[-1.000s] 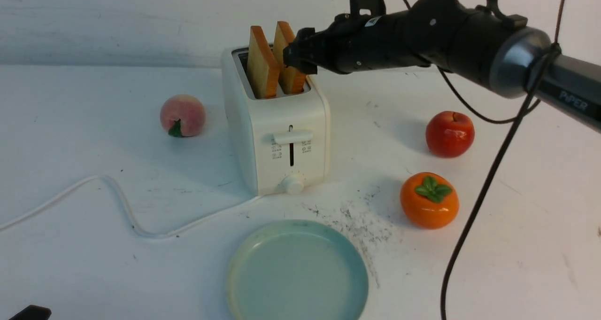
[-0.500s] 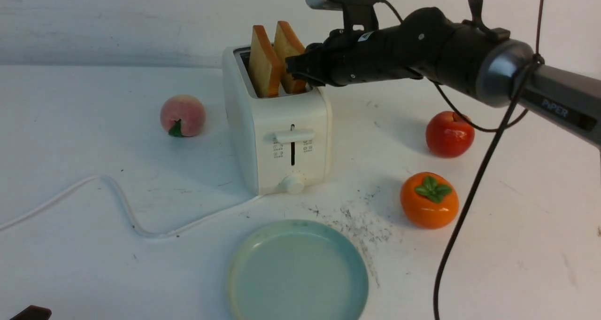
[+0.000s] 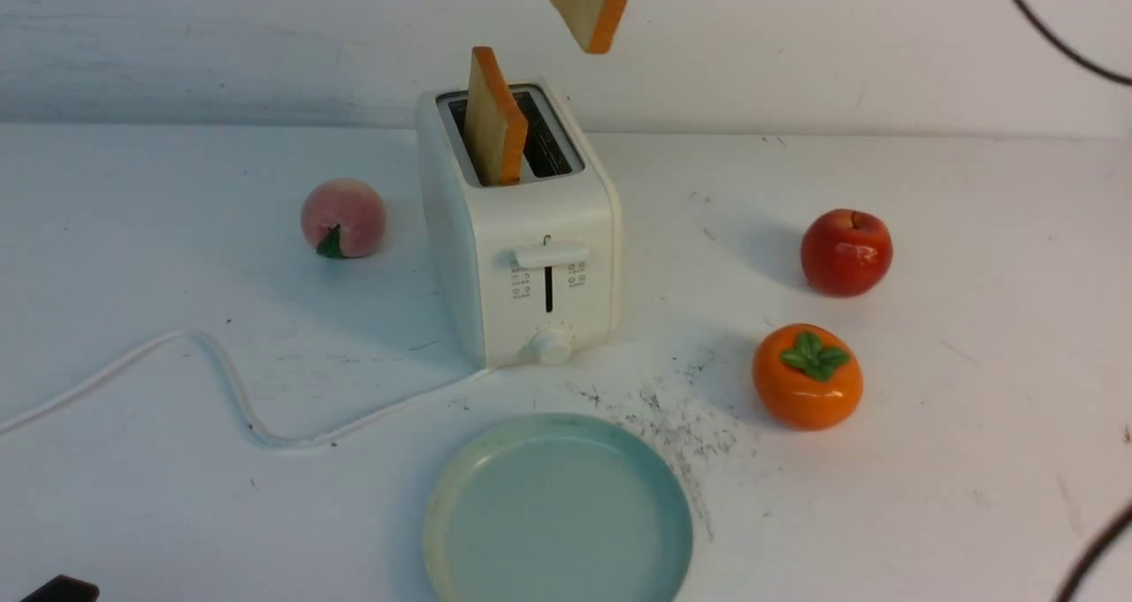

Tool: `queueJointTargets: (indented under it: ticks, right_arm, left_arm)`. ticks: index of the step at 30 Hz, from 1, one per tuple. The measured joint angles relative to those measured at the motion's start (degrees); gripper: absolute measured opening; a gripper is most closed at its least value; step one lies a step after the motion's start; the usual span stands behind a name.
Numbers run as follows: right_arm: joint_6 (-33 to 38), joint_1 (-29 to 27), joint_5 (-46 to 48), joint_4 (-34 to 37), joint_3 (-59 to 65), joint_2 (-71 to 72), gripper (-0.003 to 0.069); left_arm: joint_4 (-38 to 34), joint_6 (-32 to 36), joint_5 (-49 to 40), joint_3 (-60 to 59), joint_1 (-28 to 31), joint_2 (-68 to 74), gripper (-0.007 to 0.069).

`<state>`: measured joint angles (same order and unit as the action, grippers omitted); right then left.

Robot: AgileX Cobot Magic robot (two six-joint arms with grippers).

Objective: Take toasted bread from bread machine on white table place on plate.
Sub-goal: 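Place the held slice of bread on top of the slice on the plate with the right gripper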

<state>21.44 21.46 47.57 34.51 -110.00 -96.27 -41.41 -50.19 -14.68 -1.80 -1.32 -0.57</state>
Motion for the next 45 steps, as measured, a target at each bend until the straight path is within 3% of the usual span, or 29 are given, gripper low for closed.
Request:
queueJointTargets:
  ticks: [1, 3, 5, 9, 12, 14, 21, 26, 31, 45]
  right_arm:
    - [-0.94, -0.06, 1.19, -0.83, 0.00, 0.38, 0.0113]
    - [-7.66, -0.26, 16.80, -7.87, -0.13, 4.26, 0.0113]
    - [-11.74, -0.26, 22.62, -13.44, 0.51, 5.70, 0.0113]
    - [-16.81, -0.47, 24.17, -20.47, 6.53, 7.75, 0.0113]
    - [-17.32, -0.59, 24.10, -19.98, 12.86, 8.18, 0.0113]
    - [-15.04, -0.59, 23.97, -14.57, 21.61, 8.23, 0.0113]
    - [8.45, -0.59, 12.56, 16.01, 42.77, 7.53, 0.0113]
    - [19.92, -0.59, 9.22, 28.86, 45.64, 5.07, 0.0113]
    - [22.92, -0.59, 8.97, 34.46, 45.70, -0.30, 0.0113]
    - [23.47, -0.59, 9.11, 35.21, 45.70, -12.20, 0.0113]
  left_arm:
    - [0.06, 0.06, 0.00, 0.00, 0.00, 0.00, 0.0237]
    - [0.11, 0.18, 0.00, 0.00, 0.00, 0.00, 0.0237]
    - [0.11, 0.18, -0.06, 0.00, 0.00, 0.00, 0.0237]
    - [0.52, 0.18, -0.16, 0.00, 0.00, 0.00, 0.0237]
    - [0.75, 0.18, -0.16, 0.00, 0.00, 0.00, 0.0237]
    - [0.93, 0.18, -0.21, 0.00, 0.00, 0.00, 0.0237]
    - [1.11, 0.18, -1.72, 0.00, 0.00, 0.00, 0.0237]
    - [1.17, 0.18, -2.56, 0.00, 0.00, 0.00, 0.0237]
    - [1.17, 0.18, -2.87, 0.00, 0.00, 0.00, 0.0237]
    - [1.18, 0.18, -4.63, 0.00, 0.00, 0.00, 0.0237]
